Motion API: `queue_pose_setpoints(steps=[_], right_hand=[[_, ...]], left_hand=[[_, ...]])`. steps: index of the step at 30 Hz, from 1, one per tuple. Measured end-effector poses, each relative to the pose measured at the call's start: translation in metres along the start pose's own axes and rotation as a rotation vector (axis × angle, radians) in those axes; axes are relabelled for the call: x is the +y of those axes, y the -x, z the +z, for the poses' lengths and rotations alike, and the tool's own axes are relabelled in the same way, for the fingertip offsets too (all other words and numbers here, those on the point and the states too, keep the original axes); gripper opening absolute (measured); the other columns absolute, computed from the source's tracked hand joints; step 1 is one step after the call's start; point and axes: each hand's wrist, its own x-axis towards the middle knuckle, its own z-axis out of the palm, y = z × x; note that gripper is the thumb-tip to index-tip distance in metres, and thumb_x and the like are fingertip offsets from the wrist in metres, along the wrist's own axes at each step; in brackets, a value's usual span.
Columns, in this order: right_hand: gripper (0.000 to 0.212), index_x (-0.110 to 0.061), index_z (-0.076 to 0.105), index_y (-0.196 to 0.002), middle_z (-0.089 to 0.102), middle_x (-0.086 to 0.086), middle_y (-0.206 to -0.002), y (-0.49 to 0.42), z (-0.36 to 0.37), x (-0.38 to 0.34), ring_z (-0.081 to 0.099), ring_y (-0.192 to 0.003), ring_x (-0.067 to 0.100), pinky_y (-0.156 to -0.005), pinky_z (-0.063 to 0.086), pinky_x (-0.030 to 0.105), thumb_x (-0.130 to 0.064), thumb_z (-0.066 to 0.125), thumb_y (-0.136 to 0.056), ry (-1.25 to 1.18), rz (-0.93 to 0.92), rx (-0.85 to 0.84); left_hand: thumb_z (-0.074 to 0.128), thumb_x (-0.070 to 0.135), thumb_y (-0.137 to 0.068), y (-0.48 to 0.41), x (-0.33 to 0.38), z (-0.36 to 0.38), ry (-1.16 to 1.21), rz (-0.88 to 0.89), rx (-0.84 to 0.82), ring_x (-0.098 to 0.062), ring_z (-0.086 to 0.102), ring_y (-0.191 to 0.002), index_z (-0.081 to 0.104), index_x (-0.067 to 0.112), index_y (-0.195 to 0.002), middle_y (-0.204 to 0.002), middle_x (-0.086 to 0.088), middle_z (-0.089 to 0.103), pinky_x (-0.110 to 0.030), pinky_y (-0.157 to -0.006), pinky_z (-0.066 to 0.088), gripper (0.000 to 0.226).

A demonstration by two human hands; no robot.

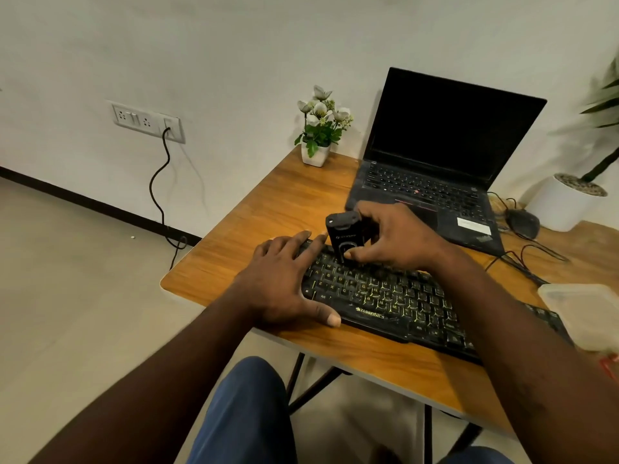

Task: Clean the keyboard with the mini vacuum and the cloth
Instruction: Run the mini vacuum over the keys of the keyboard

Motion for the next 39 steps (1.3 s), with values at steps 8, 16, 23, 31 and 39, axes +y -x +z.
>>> queue_pose_setpoints(steps=[8, 16, 23, 31, 39], right_hand=[[0.042, -0.023, 0.064, -0.11, 0.071, -0.005, -0.099, -0.007, -0.003, 0.009, 0.068, -0.09, 0.017, -0.078, 0.059, 0.039, -0.024, 0.089, -0.077, -0.026, 0.065, 0.094], [0.051, -0.02, 0.062, -0.121, 0.07, -0.002, -0.111, -0.015, 0.002, 0.012, 0.066, -0.099, 0.016, -0.084, 0.059, 0.036, -0.026, 0.088, -0.078, 0.023, 0.116, 0.187], [0.04, -0.026, 0.059, -0.108, 0.065, -0.012, -0.096, -0.019, 0.007, -0.003, 0.063, -0.088, 0.005, -0.069, 0.048, 0.02, -0.023, 0.086, -0.079, -0.002, 0.008, 0.111], [0.04, -0.024, 0.063, -0.109, 0.07, -0.005, -0.097, -0.013, 0.005, -0.004, 0.068, -0.088, 0.011, -0.072, 0.056, 0.031, -0.026, 0.088, -0.078, -0.062, -0.001, 0.023], [0.043, -0.025, 0.063, -0.112, 0.071, -0.006, -0.103, -0.006, 0.01, -0.01, 0.07, -0.092, 0.013, -0.074, 0.059, 0.03, -0.027, 0.089, -0.078, -0.077, -0.003, -0.018]], left_hand=[[0.053, 0.106, -0.047, 0.001, 0.003, -0.003, 0.012, 0.018, -0.006, -0.028, 0.002, -0.156, -0.032, 0.047, -0.152, -0.172, 0.004, -0.006, -0.054, -0.126, 0.006, 0.147], [0.059, 0.102, -0.05, 0.002, 0.005, -0.006, 0.037, 0.025, 0.007, -0.025, 0.006, -0.156, -0.033, 0.045, -0.152, -0.173, 0.003, -0.003, -0.052, -0.127, 0.006, 0.149], [0.062, 0.101, -0.049, 0.003, 0.007, -0.007, 0.054, 0.021, 0.033, -0.024, 0.012, -0.154, -0.034, 0.038, -0.153, -0.172, 0.001, 0.006, -0.051, -0.127, 0.01, 0.155], [0.056, 0.104, -0.046, 0.001, 0.005, -0.004, 0.045, 0.012, 0.033, -0.023, 0.012, -0.155, -0.032, 0.035, -0.154, -0.172, 0.001, 0.005, -0.05, -0.127, 0.01, 0.156], [0.054, 0.106, -0.047, 0.0, 0.003, -0.003, 0.024, 0.021, 0.055, -0.023, 0.015, -0.154, -0.02, 0.031, -0.159, -0.172, 0.001, 0.01, -0.05, -0.126, 0.014, 0.154]])
